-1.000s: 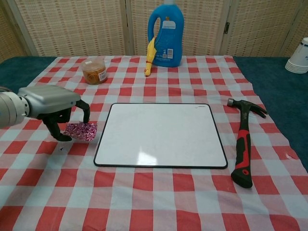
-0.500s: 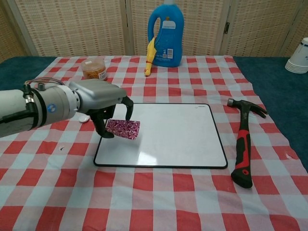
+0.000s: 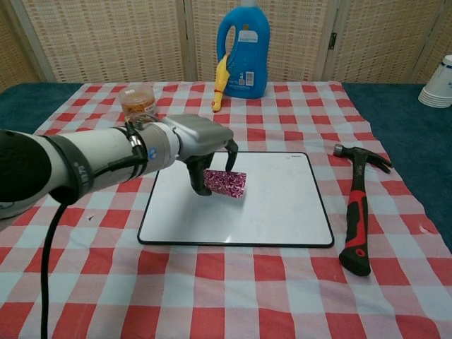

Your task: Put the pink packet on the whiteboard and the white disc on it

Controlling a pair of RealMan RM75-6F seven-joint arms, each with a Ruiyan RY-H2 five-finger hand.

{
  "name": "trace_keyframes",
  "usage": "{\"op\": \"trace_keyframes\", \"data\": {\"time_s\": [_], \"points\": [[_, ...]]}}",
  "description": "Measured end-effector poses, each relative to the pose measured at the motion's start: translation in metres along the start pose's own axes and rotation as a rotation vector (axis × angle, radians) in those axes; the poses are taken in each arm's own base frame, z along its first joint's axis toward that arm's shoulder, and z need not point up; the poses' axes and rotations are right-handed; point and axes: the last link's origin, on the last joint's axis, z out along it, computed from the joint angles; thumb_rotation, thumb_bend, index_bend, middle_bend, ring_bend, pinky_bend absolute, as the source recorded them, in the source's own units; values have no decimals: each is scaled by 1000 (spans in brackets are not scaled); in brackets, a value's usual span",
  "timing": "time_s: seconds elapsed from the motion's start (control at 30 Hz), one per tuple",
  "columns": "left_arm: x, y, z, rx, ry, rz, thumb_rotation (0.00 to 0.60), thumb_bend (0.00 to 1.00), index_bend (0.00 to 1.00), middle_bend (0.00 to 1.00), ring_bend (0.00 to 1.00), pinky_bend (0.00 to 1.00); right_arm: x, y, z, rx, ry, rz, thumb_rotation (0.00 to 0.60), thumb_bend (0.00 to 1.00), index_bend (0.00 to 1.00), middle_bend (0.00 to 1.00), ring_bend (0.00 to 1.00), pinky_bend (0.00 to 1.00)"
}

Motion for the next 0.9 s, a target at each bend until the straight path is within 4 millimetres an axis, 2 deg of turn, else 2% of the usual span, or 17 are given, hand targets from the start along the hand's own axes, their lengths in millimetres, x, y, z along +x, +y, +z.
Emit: {"op": "trace_keyframes", "data": {"time_s": [0.23, 0.4, 0.6, 0.9], "points": [[-7, 8, 10, -1, 8, -12, 600, 244, 261, 1000, 1000, 998, 0, 1, 0, -1, 1, 0, 600, 20, 56, 122, 54, 133], [-7, -1, 8, 10, 18, -6, 600, 238, 239, 1000, 1000, 998, -1, 0, 0, 1, -2, -3, 600, 20, 56, 122, 54, 133], [-4, -34, -3, 64, 19, 22, 600, 237, 276, 1000, 1000, 998, -2, -2, -1, 6, -3, -9, 600, 19, 56, 122, 54, 133], [-7, -113, -40, 208, -4, 23, 600, 253, 352, 1000, 1000, 1000, -6, -8, -2, 22, -10, -28, 600, 20, 56, 122, 54, 133]]}}
